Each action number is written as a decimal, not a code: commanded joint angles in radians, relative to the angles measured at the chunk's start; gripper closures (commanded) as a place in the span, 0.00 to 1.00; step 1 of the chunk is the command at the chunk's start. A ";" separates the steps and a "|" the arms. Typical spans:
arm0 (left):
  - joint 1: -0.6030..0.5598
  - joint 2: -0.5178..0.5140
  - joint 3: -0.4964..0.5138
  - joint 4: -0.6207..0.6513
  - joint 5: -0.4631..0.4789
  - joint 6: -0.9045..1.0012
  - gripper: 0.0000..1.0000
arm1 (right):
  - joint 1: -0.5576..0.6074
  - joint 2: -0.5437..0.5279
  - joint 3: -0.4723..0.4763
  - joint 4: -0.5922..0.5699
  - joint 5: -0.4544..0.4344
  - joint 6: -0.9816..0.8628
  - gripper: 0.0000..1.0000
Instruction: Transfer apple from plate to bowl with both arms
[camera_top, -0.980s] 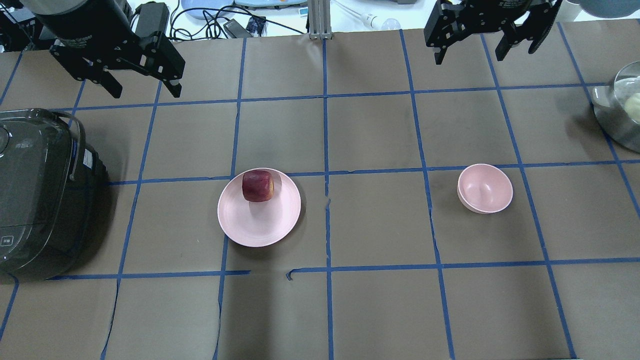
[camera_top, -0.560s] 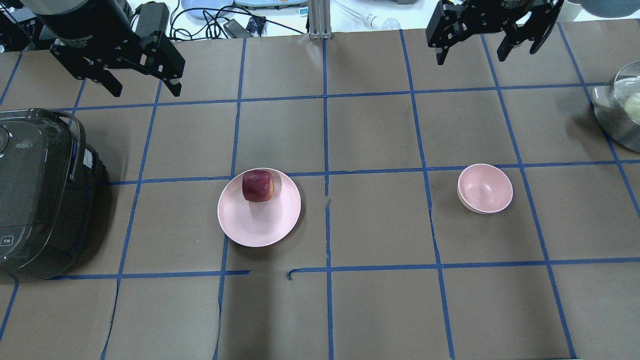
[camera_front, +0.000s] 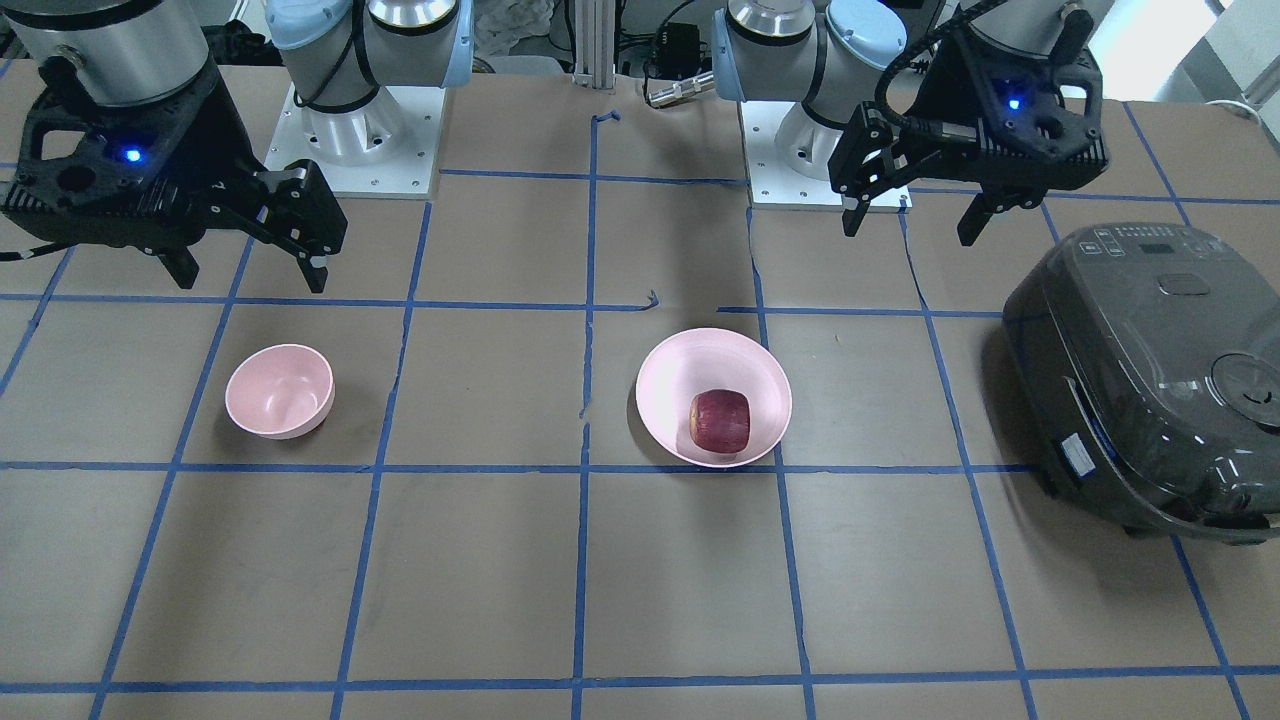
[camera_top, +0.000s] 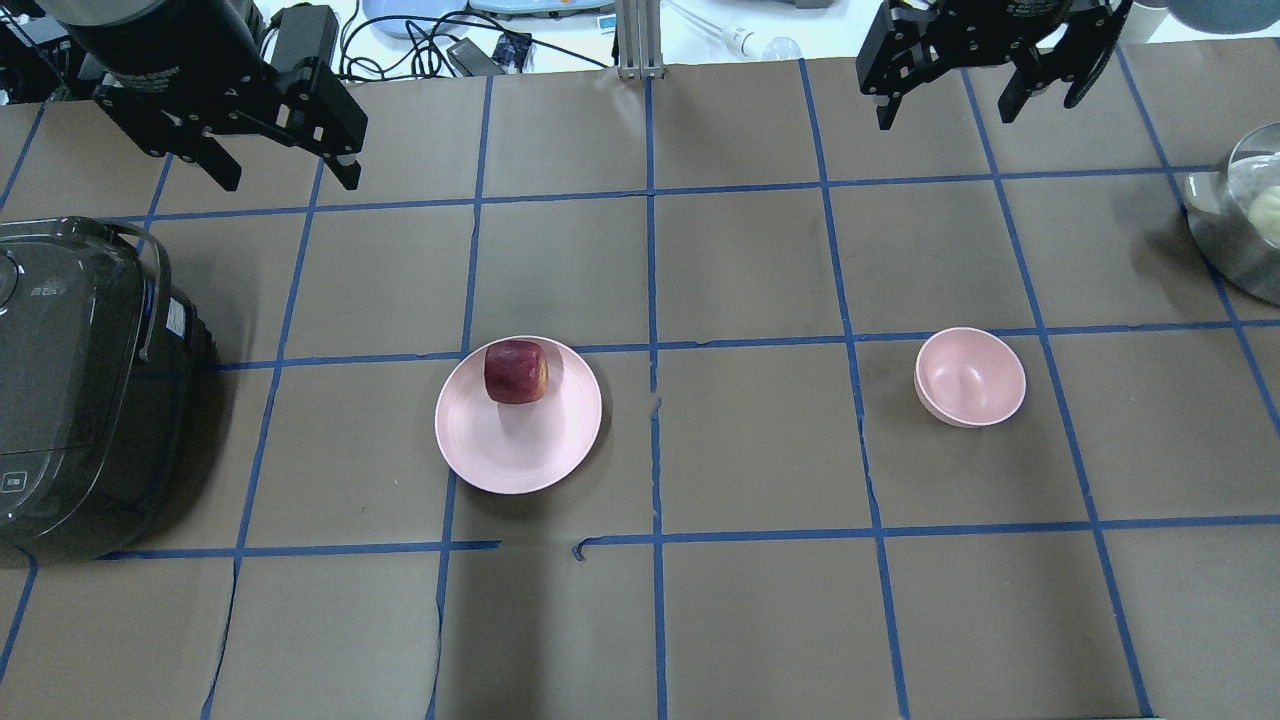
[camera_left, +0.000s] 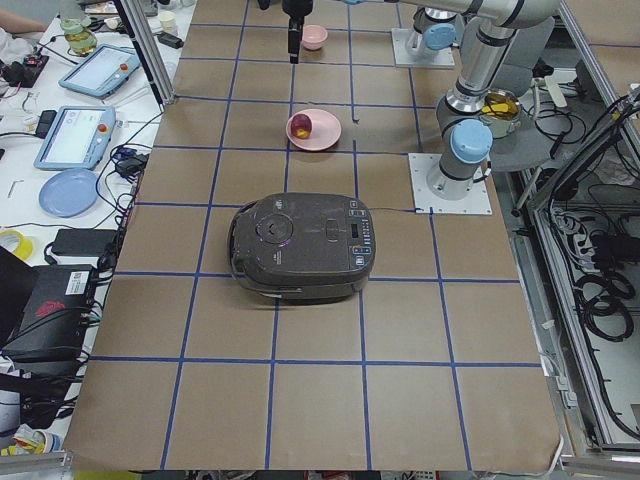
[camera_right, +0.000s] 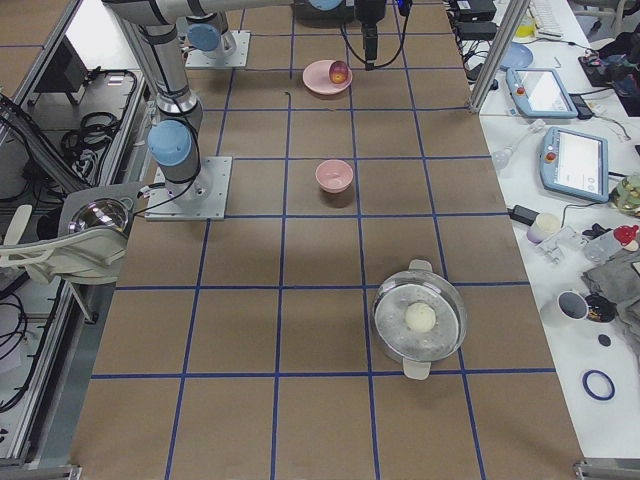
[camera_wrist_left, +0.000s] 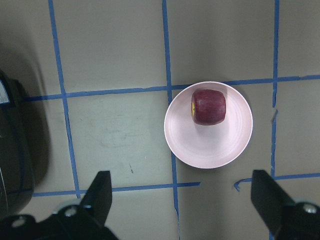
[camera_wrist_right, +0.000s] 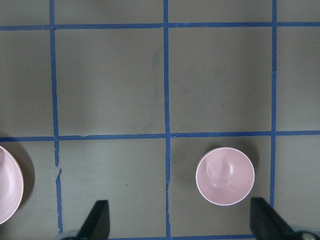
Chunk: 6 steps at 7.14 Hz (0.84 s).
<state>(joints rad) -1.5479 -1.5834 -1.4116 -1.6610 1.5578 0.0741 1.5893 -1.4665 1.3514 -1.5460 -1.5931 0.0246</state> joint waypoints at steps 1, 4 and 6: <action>-0.001 -0.006 -0.001 0.001 0.001 -0.002 0.00 | 0.000 0.000 0.000 -0.002 0.002 0.000 0.00; -0.004 -0.023 -0.004 0.009 -0.005 -0.013 0.00 | -0.002 0.000 0.024 -0.005 -0.005 -0.002 0.00; -0.004 -0.027 -0.009 0.017 -0.009 -0.020 0.00 | -0.044 0.002 0.037 -0.022 -0.013 -0.116 0.00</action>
<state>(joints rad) -1.5522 -1.6065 -1.4171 -1.6489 1.5516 0.0591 1.5749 -1.4661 1.3817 -1.5605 -1.6023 -0.0078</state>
